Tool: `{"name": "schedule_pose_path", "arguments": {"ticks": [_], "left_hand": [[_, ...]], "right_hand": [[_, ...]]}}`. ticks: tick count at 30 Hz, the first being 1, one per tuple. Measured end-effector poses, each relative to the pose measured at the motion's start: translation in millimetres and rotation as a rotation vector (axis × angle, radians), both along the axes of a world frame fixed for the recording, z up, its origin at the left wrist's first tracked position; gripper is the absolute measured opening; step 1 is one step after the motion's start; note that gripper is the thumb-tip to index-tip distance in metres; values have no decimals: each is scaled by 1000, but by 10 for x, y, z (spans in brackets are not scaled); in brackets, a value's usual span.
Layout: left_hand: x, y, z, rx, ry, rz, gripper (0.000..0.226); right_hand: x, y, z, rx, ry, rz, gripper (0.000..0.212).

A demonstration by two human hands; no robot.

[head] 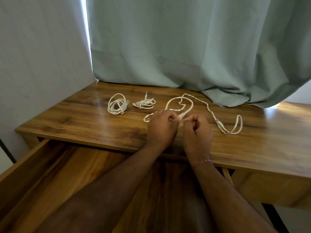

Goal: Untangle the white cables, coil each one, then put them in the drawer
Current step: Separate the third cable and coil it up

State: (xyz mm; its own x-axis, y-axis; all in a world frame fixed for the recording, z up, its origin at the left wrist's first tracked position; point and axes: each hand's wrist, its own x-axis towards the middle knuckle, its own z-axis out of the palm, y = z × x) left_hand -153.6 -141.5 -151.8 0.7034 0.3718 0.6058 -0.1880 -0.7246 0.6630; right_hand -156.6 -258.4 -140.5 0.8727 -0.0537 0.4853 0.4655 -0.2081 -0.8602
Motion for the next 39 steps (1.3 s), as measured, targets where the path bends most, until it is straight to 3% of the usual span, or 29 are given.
{"name": "schedule_pose_path", "arguments": {"ticks": [2,4,8,11,15,19,22,25,29,32,35,37,39], "left_hand": [[-177,30,8,-234,-63,-60,11],[-382,5,25,-325,-6,-147,12],[-667,-47,-2,-333,140,-215,7],[-878,-1,-43,-280,101,-120,10],[-1132,169,42,-66,-101,21,37],[-1311,437,187,319,-103,-48,63],[-1389,554,149,515,-89,-211,60],[-1383,621,139,623,-42,-347,59],[-1362,685,97,770,-19,-295,48],[-1355,652,124,659,-62,-316,37],[-1394,562,173,302,-56,-394,32],[-1412,596,140,123,4,-419,24],[-1430,643,46,130,94,-409,26]], "right_hand": [[-13,71,-11,-9,55,20,22],[-7,117,-35,-11,88,67,34],[-41,133,-37,-51,10,136,30],[-173,168,-1,-30,-6,155,27],[-298,204,56,-198,19,281,31],[-553,307,138,-142,295,690,37],[-680,341,198,-84,569,813,40],[-603,282,165,-223,714,875,42],[-411,138,142,-200,858,1112,35],[-335,69,142,-70,928,1439,33],[-336,3,180,150,899,1789,32],[-353,-48,283,361,831,1865,32],[-330,-112,403,600,714,1792,29]]}}
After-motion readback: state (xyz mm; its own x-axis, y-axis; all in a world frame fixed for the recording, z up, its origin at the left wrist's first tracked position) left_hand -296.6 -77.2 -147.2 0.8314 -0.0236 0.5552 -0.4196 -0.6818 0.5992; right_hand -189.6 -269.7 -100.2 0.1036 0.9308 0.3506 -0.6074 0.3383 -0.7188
